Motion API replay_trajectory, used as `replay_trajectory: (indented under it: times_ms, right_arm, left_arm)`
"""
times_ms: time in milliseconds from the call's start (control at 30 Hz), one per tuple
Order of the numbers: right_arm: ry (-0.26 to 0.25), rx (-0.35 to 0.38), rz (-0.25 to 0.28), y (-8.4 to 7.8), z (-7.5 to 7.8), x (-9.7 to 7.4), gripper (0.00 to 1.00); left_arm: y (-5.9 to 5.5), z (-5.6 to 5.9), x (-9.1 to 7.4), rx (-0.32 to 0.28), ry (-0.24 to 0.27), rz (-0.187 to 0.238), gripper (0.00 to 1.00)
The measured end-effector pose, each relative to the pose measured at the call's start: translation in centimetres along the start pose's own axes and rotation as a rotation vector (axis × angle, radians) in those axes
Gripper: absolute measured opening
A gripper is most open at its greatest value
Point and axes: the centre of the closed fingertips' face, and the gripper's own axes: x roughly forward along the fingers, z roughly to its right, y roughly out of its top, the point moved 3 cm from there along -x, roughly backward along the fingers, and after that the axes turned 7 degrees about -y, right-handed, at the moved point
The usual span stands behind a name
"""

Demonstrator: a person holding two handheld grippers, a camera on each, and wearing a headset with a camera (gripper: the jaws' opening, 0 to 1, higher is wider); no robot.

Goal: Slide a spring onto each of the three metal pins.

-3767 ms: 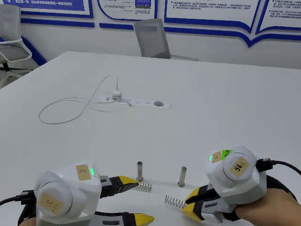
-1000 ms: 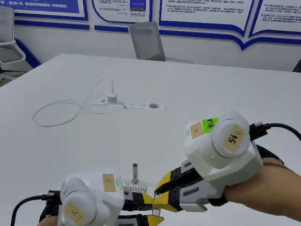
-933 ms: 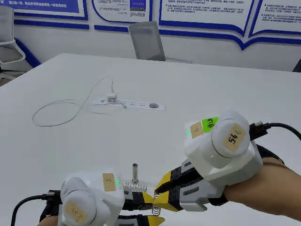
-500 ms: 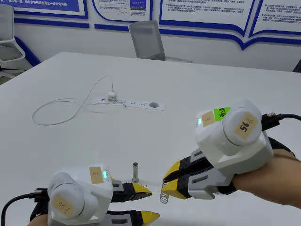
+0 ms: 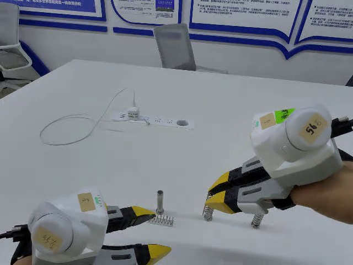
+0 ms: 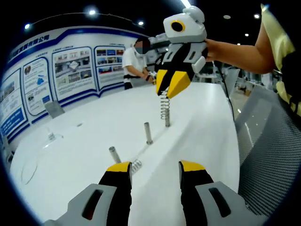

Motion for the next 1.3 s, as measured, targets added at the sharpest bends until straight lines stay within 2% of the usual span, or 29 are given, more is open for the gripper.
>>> replay_trajectory:
  times_ms: [167, 333, 533, 933, 1300]
  right_arm:
    - [-0.041, 0.013, 0.004, 0.0, 1.6, -0.1, 0.11]
    - [-0.088, 0.021, -0.009, -0.6, 3.1, 0.5, 0.11]
    - [-0.104, 0.037, -0.023, -1.2, 3.9, 1.4, 0.11]
    - [-0.101, 0.064, -0.041, -2.4, 4.2, 2.7, 0.11]
    - [-0.088, 0.071, -0.057, -2.9, 4.2, 3.7, 0.11]
  left_arm:
    - [-0.5, -0.7, -1.0, -0.025, 0.036, 0.004, 0.47]
    - [-0.7, -1.0, -1.5, -0.035, 0.061, 0.004, 0.5]
    - [-0.8, -1.2, -1.7, -0.041, 0.081, 0.008, 0.54]
    - [-1.0, -1.4, -1.8, -0.051, 0.097, 0.013, 0.61]
    - [-1.1, -1.5, -1.6, -0.06, 0.094, 0.017, 0.61]
